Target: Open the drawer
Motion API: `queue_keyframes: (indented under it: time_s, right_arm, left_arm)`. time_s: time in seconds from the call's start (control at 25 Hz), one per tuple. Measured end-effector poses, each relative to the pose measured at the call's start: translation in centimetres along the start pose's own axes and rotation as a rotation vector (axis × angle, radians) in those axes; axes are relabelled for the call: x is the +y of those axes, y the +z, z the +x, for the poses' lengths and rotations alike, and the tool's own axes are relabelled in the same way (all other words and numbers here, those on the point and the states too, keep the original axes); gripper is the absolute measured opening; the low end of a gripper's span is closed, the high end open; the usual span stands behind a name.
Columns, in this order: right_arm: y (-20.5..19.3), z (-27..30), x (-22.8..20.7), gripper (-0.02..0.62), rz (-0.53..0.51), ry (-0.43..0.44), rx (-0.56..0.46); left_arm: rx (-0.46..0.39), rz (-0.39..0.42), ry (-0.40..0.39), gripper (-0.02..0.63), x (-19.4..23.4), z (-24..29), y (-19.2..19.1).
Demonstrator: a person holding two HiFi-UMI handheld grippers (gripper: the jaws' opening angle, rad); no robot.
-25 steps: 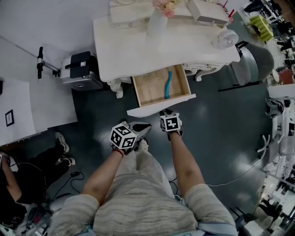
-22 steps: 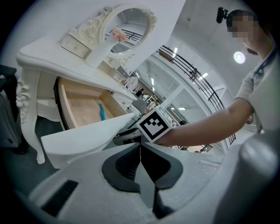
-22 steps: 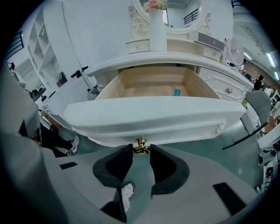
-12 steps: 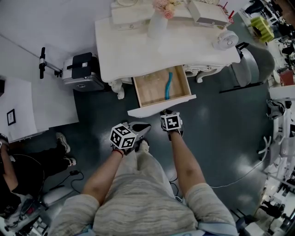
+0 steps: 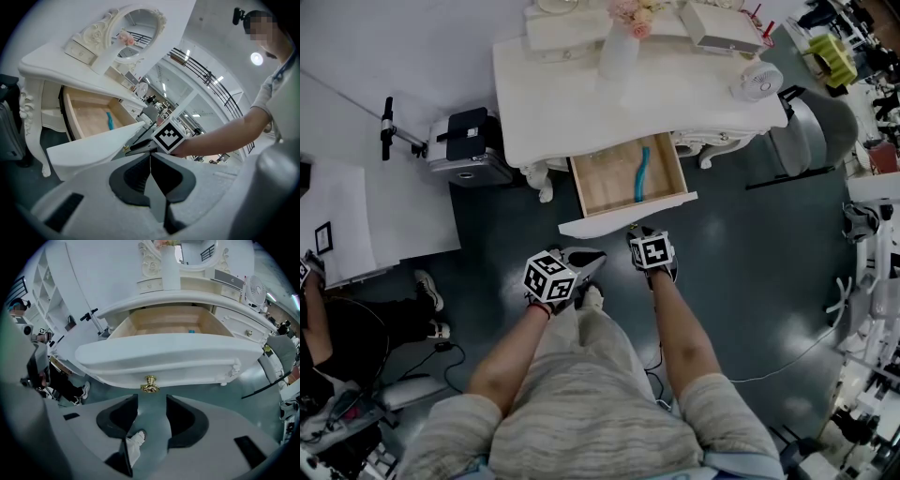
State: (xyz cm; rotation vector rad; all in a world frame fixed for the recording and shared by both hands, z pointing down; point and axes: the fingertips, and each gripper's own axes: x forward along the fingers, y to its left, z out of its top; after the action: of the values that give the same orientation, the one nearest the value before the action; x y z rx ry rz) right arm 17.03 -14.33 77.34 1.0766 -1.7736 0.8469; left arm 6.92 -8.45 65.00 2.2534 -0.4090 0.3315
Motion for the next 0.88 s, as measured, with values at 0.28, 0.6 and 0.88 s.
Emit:
queue_keyframes:
  time_s: [0.28,0.6,0.88]
  right_arm:
    - [0.5,-1.6,1.1,0.169,-0.020,0.028,-0.038]
    - [0.4,-4.3,2.0,0.169,0.003,0.047,-0.093]
    - [0.0,-7.0,2.9,0.167,0.015,0.068,-0.147]
  left_arm:
    - [0.006,0.011,0.000,0.015,-0.6,0.5,0.4]
    - [0.005,0.037,0.006,0.015,-1.9,0.5,0.8]
    - [-0.003,0.059,0.021,0.015,-3.2,-0.3,1.0]
